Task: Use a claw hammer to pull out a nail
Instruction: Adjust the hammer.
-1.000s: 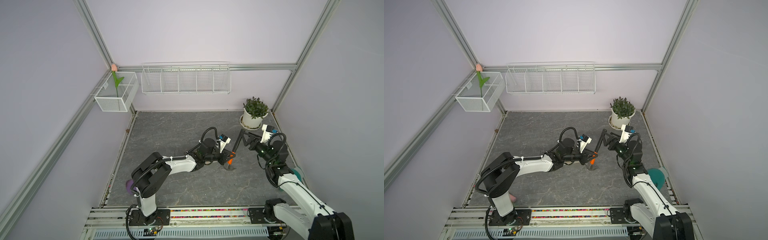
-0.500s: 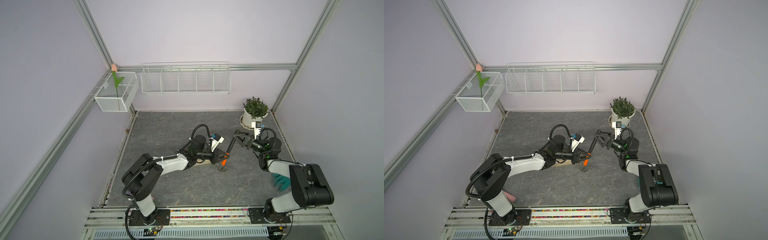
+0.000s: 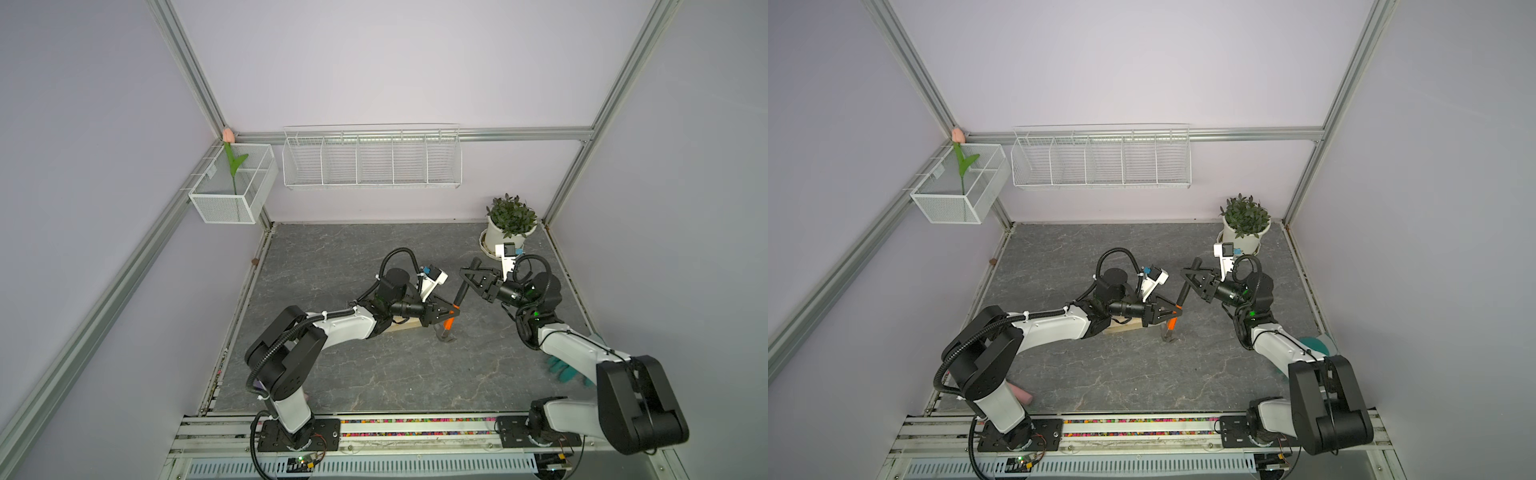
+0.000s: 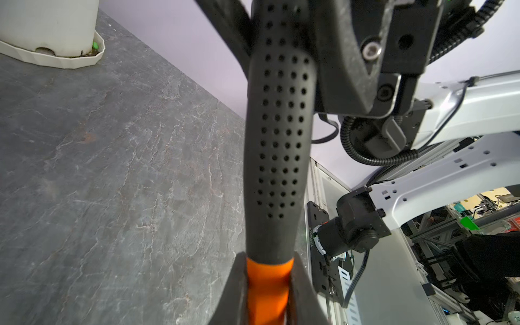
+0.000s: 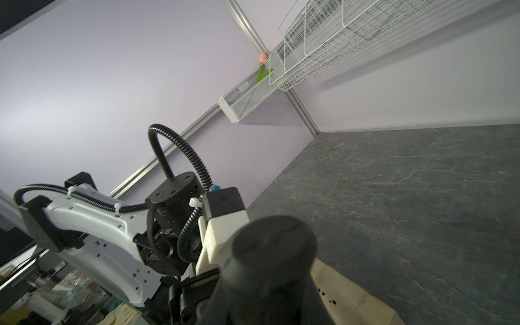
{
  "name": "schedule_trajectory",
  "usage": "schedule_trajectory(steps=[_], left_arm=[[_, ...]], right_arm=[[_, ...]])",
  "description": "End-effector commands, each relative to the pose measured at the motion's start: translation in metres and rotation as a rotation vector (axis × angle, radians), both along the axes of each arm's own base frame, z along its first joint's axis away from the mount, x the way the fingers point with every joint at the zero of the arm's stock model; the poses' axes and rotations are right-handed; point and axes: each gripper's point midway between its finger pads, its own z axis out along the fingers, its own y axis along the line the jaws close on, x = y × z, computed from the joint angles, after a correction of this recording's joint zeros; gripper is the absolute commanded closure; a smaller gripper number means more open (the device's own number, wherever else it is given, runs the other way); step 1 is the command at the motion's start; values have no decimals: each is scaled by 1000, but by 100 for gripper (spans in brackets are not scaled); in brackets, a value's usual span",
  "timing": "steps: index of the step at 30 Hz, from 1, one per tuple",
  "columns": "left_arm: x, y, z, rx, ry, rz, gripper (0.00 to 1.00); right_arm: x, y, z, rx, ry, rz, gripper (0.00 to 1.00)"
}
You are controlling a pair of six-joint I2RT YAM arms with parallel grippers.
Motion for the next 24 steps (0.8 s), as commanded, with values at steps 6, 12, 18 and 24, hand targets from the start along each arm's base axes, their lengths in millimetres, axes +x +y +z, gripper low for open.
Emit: schedule_trajectory(steps=[6, 12, 18, 24], left_arm=[[41, 23, 26, -85, 42, 167, 54], [54, 33, 12, 29, -17, 289, 39], [29, 0, 1, 148, -144, 256, 33], [20, -26, 1, 72, -133, 222, 29]], right_arm=[[2, -36, -8, -379, 8, -385, 93], [1, -82, -18, -582, 137, -660, 93], [5, -92, -13, -724, 208, -831, 93], [12, -83, 2, -692, 238, -885, 93]])
